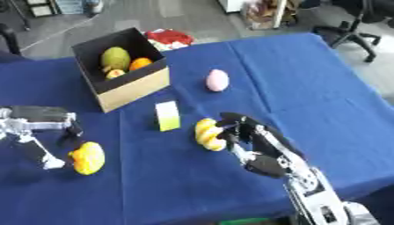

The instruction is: Pick up objects on the table and place them in the box.

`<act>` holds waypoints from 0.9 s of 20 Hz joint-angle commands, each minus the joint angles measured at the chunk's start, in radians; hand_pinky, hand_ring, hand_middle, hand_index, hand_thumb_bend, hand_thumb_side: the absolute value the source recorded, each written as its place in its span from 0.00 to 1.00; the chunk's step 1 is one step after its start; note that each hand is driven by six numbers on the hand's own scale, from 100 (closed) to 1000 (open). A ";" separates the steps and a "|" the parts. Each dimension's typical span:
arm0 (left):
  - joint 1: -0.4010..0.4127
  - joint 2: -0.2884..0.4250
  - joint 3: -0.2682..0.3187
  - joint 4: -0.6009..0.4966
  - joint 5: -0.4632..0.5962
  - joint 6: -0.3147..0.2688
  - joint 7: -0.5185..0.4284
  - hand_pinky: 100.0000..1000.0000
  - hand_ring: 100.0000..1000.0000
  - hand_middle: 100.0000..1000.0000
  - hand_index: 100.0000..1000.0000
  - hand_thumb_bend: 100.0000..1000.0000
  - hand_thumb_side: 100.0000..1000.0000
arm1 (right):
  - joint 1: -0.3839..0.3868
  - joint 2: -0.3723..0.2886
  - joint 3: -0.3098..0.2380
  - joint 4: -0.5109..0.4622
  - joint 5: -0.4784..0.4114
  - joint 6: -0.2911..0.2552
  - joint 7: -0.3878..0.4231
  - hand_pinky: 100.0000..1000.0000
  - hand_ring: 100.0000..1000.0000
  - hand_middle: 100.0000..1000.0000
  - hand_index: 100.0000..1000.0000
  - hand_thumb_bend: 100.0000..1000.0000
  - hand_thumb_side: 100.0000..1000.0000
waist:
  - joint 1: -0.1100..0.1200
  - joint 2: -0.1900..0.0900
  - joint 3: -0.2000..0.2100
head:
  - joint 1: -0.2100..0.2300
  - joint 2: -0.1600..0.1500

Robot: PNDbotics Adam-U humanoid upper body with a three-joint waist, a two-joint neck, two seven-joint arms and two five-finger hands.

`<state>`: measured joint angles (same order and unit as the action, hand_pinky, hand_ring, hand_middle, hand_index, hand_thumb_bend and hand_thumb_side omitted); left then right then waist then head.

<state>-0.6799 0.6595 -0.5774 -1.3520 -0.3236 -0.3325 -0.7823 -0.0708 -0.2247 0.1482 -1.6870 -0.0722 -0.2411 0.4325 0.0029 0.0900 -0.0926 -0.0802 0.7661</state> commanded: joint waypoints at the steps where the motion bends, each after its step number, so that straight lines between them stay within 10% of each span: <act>1: -0.035 0.027 0.044 -0.030 0.068 -0.072 -0.125 0.54 0.30 0.24 0.44 0.12 0.00 | -0.011 -0.010 -0.004 -0.009 -0.004 -0.002 0.003 0.78 0.69 0.75 0.91 0.00 0.25 | -0.003 -0.020 0.002 | -0.006 0.004; 7: -0.156 -0.024 0.191 0.035 0.008 0.069 0.022 0.53 0.29 0.23 0.44 0.15 0.00 | -0.007 -0.008 -0.004 -0.006 -0.005 -0.002 0.003 0.78 0.69 0.75 0.91 0.00 0.25 | -0.007 -0.025 0.005 | -0.015 0.004; 8: -0.180 -0.044 0.210 0.066 -0.017 0.088 0.062 0.53 0.29 0.23 0.44 0.00 0.02 | -0.006 -0.007 -0.004 -0.006 -0.005 -0.001 0.003 0.78 0.69 0.75 0.91 0.00 0.25 | -0.008 -0.025 0.005 | -0.015 0.004; 9: -0.208 -0.069 0.233 0.101 -0.049 0.111 0.107 0.53 0.29 0.23 0.44 0.15 0.00 | -0.006 -0.006 -0.004 -0.006 -0.005 -0.001 0.004 0.78 0.69 0.75 0.91 0.00 0.25 | -0.009 -0.026 0.004 | -0.015 0.004; 15: -0.326 -0.240 0.349 0.367 -0.342 0.259 0.431 0.55 0.35 0.29 0.50 0.06 0.00 | -0.010 0.001 0.004 -0.005 -0.010 0.000 0.012 0.78 0.69 0.75 0.91 0.00 0.25 | -0.016 -0.025 -0.009 | 0.001 0.004; 18: -0.344 -0.301 0.395 0.474 -0.469 0.315 0.544 0.67 0.54 0.51 0.72 0.21 0.01 | -0.013 0.002 0.006 -0.004 -0.013 0.000 0.015 0.78 0.69 0.75 0.91 0.00 0.25 | -0.021 -0.022 -0.021 | 0.011 0.004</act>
<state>-0.9964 0.3679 -0.2112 -0.9094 -0.7405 -0.0395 -0.2874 -0.0710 -0.2177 0.1546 -1.6810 -0.0746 -0.2390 0.4422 -0.0036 0.0900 -0.1146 -0.0750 0.7661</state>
